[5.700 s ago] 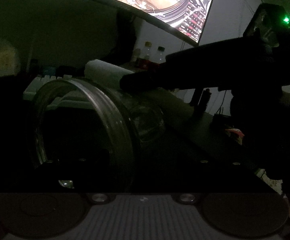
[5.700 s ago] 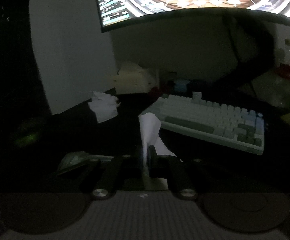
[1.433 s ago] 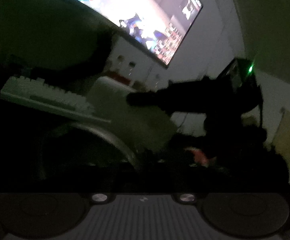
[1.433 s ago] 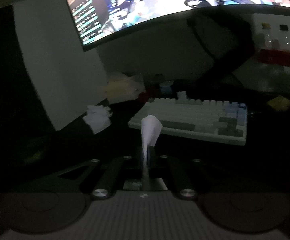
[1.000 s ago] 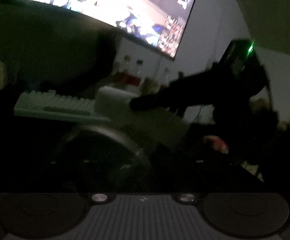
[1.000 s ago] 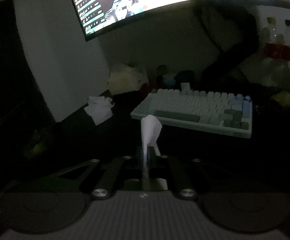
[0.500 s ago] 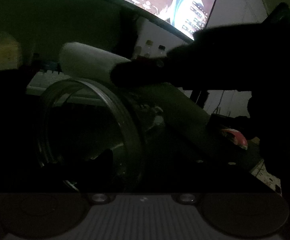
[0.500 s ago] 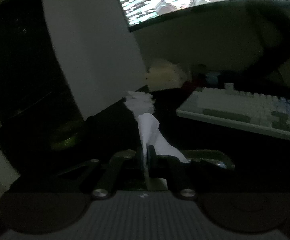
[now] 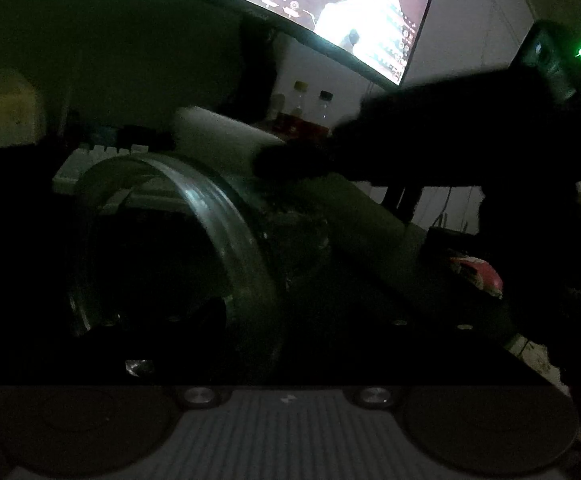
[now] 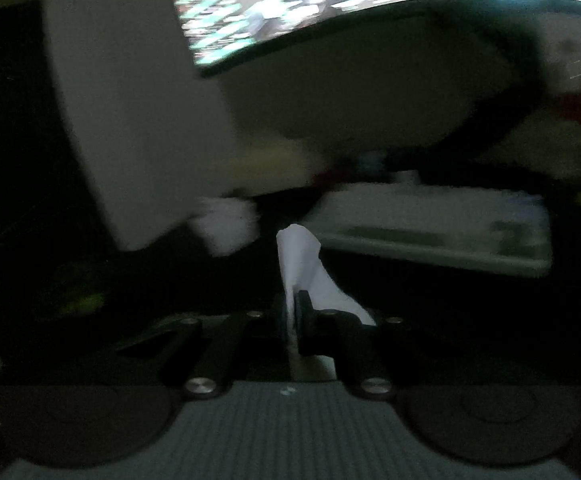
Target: Clean container
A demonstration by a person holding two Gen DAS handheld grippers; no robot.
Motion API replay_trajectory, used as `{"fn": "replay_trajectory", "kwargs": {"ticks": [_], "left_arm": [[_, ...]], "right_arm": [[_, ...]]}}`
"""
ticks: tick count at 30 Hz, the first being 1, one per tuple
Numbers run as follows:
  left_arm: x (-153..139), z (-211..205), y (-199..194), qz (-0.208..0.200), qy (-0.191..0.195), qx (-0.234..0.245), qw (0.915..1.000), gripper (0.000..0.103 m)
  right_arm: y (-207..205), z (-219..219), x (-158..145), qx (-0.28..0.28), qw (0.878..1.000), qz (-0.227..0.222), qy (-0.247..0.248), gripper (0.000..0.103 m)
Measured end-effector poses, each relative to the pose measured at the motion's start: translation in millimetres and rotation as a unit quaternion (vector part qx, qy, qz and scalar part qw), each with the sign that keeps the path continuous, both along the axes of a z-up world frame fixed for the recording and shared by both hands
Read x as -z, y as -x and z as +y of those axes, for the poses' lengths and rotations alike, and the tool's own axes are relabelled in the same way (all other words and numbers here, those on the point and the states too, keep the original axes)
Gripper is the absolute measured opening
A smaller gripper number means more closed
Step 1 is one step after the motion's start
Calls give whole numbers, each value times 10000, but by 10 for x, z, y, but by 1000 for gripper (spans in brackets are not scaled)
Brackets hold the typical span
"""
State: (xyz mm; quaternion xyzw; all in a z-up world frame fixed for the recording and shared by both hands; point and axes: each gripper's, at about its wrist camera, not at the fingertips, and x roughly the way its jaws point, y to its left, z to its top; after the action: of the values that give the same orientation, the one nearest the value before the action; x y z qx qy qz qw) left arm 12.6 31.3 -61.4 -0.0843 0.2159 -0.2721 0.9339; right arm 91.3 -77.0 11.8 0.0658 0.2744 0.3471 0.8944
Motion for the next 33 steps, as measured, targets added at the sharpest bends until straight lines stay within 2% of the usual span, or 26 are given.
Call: {"fn": "replay_trajectory", "kwargs": {"ticks": [5, 16, 20, 25, 29, 33], "left_arm": [[12, -7, 10, -13, -10, 29, 10000, 65], [35, -46, 78, -38, -51, 54, 10000, 65], [54, -5, -40, -41, -53, 67, 10000, 65], [65, -11, -50, -61, -92, 85, 9999, 65], [75, -14, -60, -67, -89, 81, 9999, 65], [75, -17, -69, -55, -74, 72, 9999, 65]], "right_arm": [[51, 111, -21, -191, 9996, -155, 159, 7], [44, 37, -13, -13, 9998, -118, 179, 7], [42, 23, -4, -7, 9998, -111, 176, 7], [12, -72, 19, 327, 9983, -247, 406, 7], [-56, -171, 27, 754, 9957, -127, 520, 7], [113, 55, -11, 270, 9977, -358, 513, 7]]}}
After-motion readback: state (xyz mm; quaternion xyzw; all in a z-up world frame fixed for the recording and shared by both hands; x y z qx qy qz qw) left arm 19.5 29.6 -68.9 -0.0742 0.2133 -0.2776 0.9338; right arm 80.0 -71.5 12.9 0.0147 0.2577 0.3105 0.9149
